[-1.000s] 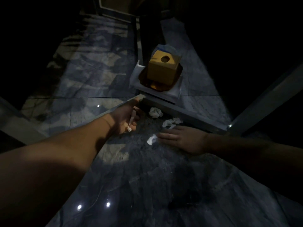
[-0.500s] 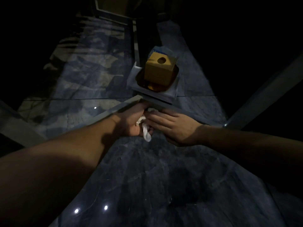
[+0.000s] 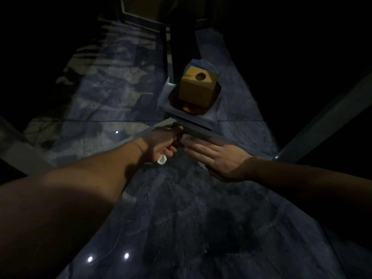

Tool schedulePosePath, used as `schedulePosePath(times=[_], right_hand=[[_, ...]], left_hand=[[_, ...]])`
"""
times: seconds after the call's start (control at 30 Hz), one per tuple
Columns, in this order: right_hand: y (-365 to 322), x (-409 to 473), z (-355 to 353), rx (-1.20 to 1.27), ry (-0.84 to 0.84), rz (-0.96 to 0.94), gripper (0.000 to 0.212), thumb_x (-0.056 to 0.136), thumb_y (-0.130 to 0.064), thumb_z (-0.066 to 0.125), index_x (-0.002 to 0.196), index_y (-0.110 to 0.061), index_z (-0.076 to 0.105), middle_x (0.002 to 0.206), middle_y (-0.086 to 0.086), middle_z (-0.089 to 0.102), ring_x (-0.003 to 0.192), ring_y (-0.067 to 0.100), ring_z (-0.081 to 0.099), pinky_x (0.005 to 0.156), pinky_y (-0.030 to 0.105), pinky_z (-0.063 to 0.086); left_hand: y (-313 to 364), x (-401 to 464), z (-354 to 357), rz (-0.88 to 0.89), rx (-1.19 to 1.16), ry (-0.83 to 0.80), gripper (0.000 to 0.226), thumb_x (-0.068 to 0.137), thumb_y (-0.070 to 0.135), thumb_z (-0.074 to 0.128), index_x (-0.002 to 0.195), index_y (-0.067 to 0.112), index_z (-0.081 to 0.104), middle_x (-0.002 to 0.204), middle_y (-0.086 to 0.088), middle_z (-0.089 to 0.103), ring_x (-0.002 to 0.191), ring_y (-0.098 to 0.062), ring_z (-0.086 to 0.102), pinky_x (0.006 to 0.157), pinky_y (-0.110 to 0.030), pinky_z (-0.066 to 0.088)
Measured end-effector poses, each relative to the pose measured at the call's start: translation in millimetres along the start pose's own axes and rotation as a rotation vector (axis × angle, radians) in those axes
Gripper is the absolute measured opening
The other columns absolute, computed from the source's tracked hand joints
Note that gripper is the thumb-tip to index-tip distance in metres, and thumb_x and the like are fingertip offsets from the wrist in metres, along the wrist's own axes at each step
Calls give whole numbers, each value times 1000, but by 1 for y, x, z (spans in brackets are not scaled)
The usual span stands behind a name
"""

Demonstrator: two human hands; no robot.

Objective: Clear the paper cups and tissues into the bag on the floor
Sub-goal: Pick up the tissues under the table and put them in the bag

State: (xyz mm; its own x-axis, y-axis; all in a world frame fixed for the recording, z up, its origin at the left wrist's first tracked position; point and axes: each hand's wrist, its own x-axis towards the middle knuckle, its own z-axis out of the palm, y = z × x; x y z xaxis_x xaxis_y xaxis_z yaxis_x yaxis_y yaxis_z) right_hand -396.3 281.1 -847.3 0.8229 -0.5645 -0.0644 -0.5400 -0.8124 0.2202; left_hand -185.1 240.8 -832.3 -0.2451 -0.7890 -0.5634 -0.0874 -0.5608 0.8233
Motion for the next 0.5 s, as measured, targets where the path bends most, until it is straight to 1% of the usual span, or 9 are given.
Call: schedulePosePath(times=[0.07, 0.1, 0.17, 0.27, 0.33, 0.37, 0.43, 0.5], right_hand=[[8, -8, 3, 51, -26, 102, 65, 87, -27, 44, 147, -9, 23, 154, 15, 30, 138, 30, 37, 111, 45, 32], [14, -12, 4, 71, -47, 154, 63, 87, -25, 47, 145, -9, 26, 152, 18, 33, 136, 33, 39, 110, 49, 37], [26, -20, 4, 55, -108, 231, 59, 89, -26, 48, 142, -8, 29, 153, 21, 29, 134, 36, 42, 104, 51, 42], [37, -30, 6, 6, -200, 281, 59, 90, -31, 40, 142, -5, 32, 153, 23, 28, 136, 35, 39, 107, 50, 40], [40, -35, 9, -14, -247, 298, 63, 88, -35, 38, 143, -5, 31, 152, 23, 30, 137, 35, 38, 107, 49, 37], [41, -37, 11, -9, -263, 307, 64, 87, -37, 35, 143, -6, 30, 152, 22, 29, 137, 36, 38, 107, 48, 37], [40, -38, 12, 10, -279, 317, 65, 86, -39, 26, 144, -7, 31, 153, 22, 28, 137, 35, 38, 107, 47, 37], [40, -38, 14, 18, -285, 304, 68, 86, -40, 19, 145, -8, 27, 155, 21, 23, 139, 35, 33, 109, 46, 34]], left_hand=[[2, 3, -5, 51, -11, 71, 26, 98, 36, 49, 80, 17, 46, 61, 0, 34, 36, -5, 28, 33, -12, 17], [3, 4, -8, 75, -27, 91, 28, 97, 38, 52, 80, 16, 46, 62, -1, 34, 34, -5, 29, 32, -11, 19], [4, 6, -11, 98, -35, 83, 32, 95, 42, 54, 77, 16, 46, 61, 0, 34, 34, -4, 28, 31, -13, 21], [2, 8, -13, 91, -77, 61, 37, 94, 47, 53, 71, 18, 44, 56, 1, 29, 36, -7, 22, 34, -12, 18], [2, 11, -13, 67, -129, 67, 40, 94, 46, 52, 66, 20, 41, 51, 3, 27, 31, -8, 21, 37, -10, 19], [2, 12, -13, 52, -132, 87, 39, 93, 45, 52, 65, 20, 41, 48, 4, 28, 29, -8, 22, 38, -11, 20], [3, 13, -11, 34, -124, 151, 40, 91, 42, 53, 61, 20, 40, 41, 6, 31, 27, -9, 24, 44, -17, 20], [3, 15, -10, 36, -156, 186, 41, 90, 38, 53, 56, 22, 37, 40, 5, 28, 29, -10, 24, 45, -20, 17]])
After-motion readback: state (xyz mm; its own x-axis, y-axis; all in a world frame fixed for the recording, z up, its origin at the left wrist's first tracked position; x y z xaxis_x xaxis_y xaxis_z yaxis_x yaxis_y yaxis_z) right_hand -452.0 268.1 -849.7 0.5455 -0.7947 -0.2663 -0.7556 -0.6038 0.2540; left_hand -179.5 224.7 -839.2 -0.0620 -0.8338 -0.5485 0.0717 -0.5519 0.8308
